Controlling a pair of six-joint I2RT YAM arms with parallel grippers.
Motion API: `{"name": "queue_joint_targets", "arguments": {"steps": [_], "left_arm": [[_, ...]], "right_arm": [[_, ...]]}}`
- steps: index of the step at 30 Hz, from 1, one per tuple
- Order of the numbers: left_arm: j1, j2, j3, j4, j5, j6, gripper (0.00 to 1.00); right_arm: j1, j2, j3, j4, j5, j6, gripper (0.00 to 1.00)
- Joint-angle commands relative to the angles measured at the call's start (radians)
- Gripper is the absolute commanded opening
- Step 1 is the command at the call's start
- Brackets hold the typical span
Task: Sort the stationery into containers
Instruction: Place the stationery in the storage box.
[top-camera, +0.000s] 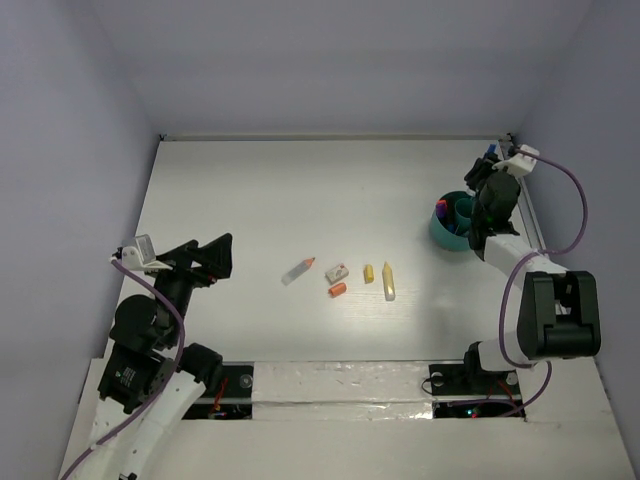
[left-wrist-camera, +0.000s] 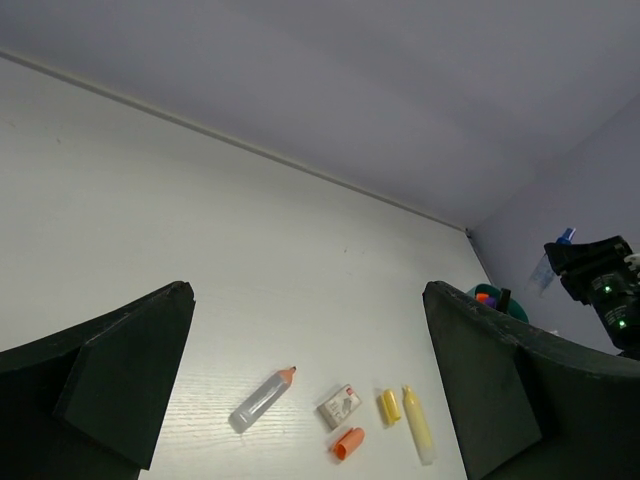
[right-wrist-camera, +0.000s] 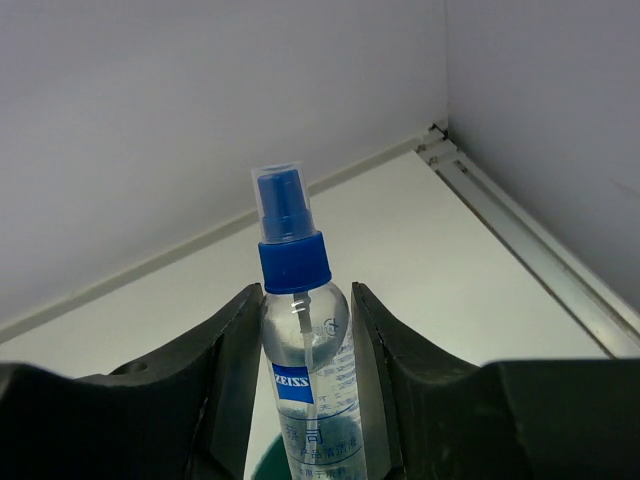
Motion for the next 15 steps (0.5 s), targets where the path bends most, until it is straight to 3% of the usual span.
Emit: {"name": "queue_joint_targets", "arguments": {"steps": [1,15], "left_arm": [[-0.006,-0.015,-0.003,0.026,-0.003,0.014,0.99],[-0.015,-0.023,-0.002,0.025,-0.004,0.014,0.99]], "right_arm": [[-0.008,0.009,-0.020,0.059,-0.006,0.037,0.10],[-0.008,-0.011,-0.152,0.110,0.002,0.112,0.10]]}}
